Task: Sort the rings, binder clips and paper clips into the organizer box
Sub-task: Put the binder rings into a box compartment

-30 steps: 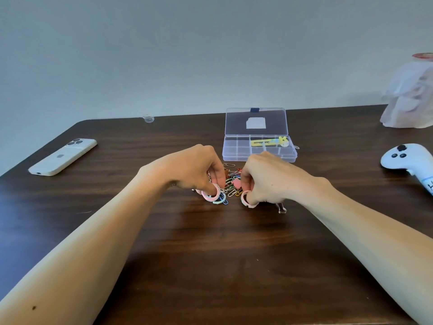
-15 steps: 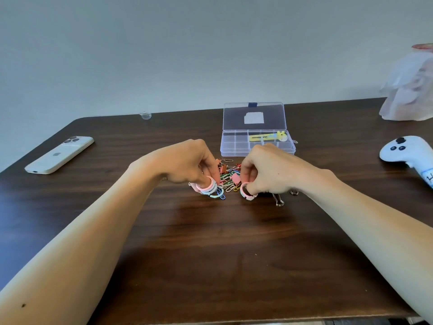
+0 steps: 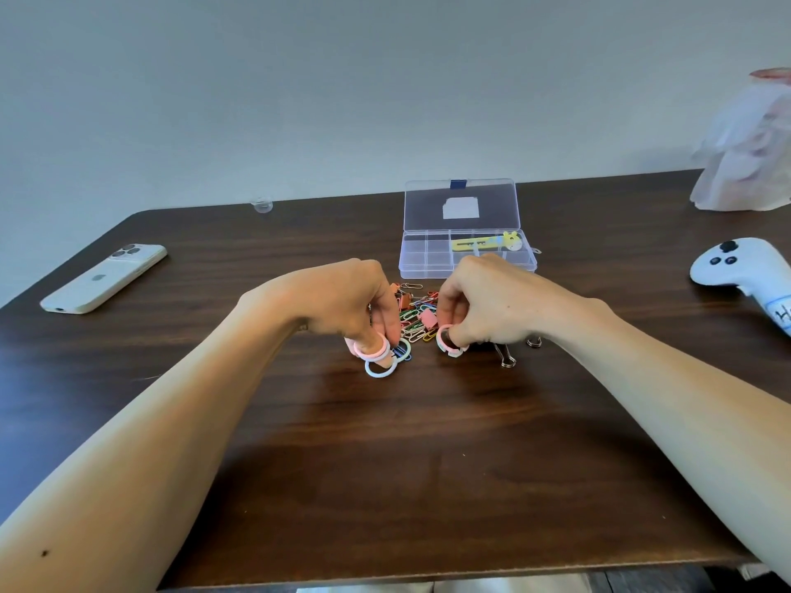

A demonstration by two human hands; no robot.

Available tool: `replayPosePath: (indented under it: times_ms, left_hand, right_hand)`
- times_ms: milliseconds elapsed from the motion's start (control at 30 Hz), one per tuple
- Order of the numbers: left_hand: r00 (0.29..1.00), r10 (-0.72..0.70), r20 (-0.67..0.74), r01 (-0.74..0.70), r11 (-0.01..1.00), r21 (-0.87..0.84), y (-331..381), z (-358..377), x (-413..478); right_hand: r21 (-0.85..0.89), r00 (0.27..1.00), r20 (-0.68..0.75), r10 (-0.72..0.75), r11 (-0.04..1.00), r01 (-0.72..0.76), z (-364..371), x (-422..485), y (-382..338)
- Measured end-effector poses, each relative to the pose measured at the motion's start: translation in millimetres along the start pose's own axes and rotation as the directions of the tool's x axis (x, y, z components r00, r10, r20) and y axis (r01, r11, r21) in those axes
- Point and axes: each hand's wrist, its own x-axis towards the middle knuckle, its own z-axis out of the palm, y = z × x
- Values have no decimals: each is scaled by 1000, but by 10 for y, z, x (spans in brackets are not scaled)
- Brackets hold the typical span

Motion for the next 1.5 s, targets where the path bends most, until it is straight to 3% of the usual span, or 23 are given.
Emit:
replayPosePath:
  times_ms: [500, 867, 1200, 1500]
  left_hand:
    - [997, 49, 66, -44, 996, -77, -25, 20, 32]
    - [998, 40, -40, -48, 975, -215, -41, 3, 16]
    - [981, -30, -190, -60, 893, -447, -101, -44, 41]
    - [981, -52, -189, -57, 848, -527, -77, -203, 223]
  right_hand:
    - [11, 1000, -12, -15, 1000, 15, 21, 2, 14]
    - [26, 1000, -17, -17, 1000, 17, 5, -4, 20]
    - [280, 1000, -15, 18, 960, -13, -59, -9, 113]
    - [379, 995, -78, 60, 925, -26, -272, 86, 261]
